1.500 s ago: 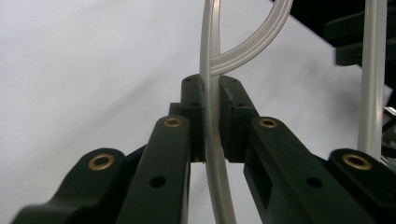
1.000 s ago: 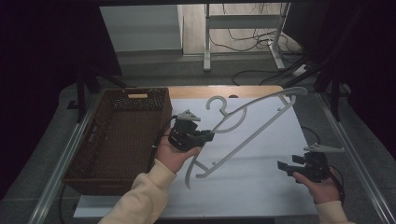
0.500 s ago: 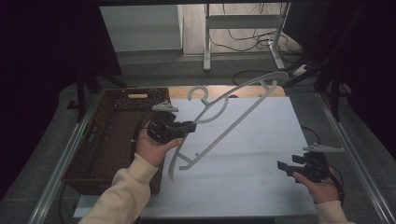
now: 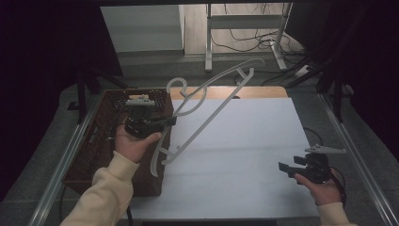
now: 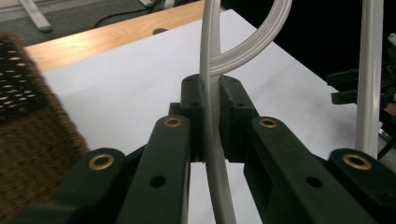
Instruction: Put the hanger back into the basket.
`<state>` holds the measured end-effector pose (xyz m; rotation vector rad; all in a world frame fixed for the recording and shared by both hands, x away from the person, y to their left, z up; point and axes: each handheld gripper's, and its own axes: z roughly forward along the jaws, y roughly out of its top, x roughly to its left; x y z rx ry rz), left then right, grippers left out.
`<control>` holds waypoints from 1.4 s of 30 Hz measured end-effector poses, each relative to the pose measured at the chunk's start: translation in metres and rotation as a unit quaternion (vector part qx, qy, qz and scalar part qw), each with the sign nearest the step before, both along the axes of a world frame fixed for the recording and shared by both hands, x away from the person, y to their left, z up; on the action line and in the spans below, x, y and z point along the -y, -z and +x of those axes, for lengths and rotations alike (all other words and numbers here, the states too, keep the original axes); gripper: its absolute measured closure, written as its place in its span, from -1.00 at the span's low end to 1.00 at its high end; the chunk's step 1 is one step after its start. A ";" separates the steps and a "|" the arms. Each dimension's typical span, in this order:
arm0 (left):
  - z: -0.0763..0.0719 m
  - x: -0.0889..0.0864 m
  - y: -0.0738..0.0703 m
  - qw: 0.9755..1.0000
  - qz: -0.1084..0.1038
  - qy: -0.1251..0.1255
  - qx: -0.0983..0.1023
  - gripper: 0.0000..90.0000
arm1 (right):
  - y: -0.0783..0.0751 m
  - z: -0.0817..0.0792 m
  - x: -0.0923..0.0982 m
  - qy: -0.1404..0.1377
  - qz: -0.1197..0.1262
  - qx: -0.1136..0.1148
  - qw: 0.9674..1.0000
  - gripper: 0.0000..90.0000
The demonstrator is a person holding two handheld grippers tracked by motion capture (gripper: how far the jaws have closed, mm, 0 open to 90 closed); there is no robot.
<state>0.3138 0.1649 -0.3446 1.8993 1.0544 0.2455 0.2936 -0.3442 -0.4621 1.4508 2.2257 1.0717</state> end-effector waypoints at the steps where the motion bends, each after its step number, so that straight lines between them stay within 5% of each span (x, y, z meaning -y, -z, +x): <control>1: 0.000 -0.003 -0.001 1.000 0.001 -0.003 0.001 0.81 | 0.000 0.000 0.000 -0.002 0.001 -0.001 1.000 -0.44; 27: 0.000 -0.074 -0.009 0.998 0.017 -0.068 0.011 0.81 | 0.002 0.000 -0.007 -0.014 -0.016 0.002 1.000 -0.55; 42: -0.004 -0.112 0.011 0.995 0.037 -0.090 -0.006 0.81 | 0.003 0.000 -0.009 -0.015 -0.017 0.002 1.000 -0.54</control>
